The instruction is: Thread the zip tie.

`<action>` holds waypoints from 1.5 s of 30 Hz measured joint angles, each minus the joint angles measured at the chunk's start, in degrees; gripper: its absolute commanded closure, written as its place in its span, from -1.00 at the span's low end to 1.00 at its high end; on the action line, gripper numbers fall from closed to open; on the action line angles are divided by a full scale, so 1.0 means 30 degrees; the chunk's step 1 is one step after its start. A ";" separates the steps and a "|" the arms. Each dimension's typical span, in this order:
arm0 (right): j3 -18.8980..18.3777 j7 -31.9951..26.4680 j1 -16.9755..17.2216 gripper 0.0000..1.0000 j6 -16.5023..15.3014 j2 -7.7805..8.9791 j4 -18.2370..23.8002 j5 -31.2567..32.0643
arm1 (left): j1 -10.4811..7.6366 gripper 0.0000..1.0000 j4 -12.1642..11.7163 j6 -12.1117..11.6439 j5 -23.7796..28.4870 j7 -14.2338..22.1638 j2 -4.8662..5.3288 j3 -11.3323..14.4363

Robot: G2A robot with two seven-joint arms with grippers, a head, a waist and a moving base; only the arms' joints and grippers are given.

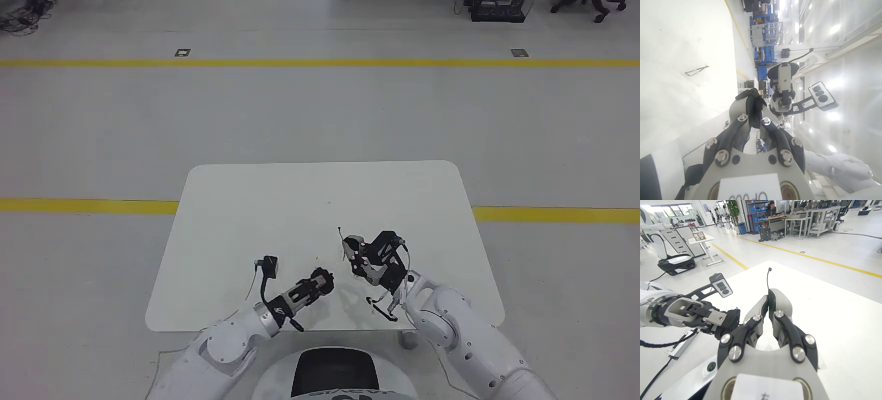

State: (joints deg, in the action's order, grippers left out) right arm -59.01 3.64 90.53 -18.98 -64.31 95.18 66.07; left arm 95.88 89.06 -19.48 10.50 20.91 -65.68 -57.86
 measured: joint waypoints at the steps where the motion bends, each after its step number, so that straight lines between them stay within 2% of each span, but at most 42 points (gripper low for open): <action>1: 0.0000 0.0000 0.0000 1.00 0.0000 0.0000 0.0000 0.0000 | -0.0030 1.00 -0.0073 0.0000 -0.0115 0.0004 -0.0079 -0.0025; 6: 0.0000 0.0000 0.0000 1.00 0.0000 0.0000 0.0000 0.0000 | -0.0259 1.00 -0.0429 0.0000 -0.0010 0.0585 -0.0522 -0.0279; 14: 0.0060 0.0393 0.0006 1.00 -0.0090 0.0008 0.0019 0.0508 | -0.0264 1.00 -0.0386 0.0001 0.0090 0.0435 -0.0554 -0.0244; 16: 0.0201 0.1120 0.0085 1.00 -0.0170 0.0042 -0.0069 0.0926 | -0.0184 1.00 -0.0312 0.0001 0.1015 0.0562 -0.0599 -0.0247; 20: 0.0661 0.2575 0.0118 1.00 -0.0168 0.0260 -0.0331 0.1274 | 0.0079 1.00 -0.0074 0.0001 0.3165 0.1584 -0.0660 -0.0883; 23: 0.0995 0.3195 0.0001 1.00 -0.0166 0.0490 -0.0547 0.1326 | 0.0336 1.00 0.0043 0.0000 0.3663 0.2236 -0.0760 -0.1322; 31: 0.1796 0.4740 -0.0480 1.00 -0.0166 0.1043 -0.0805 0.1274 | 0.0585 1.00 -0.0279 0.0000 0.3361 0.3047 -0.1181 -0.1752; 45: 0.3142 0.5171 -0.1443 1.00 -0.0166 0.1539 -0.1279 0.0452 | 0.0829 1.00 -0.0460 0.0000 0.2954 0.3779 -0.1823 -0.2401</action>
State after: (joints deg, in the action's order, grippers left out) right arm -49.59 19.15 86.20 -19.48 -59.69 91.34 67.43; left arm 98.36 87.68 -19.48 19.36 32.25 -71.15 -65.06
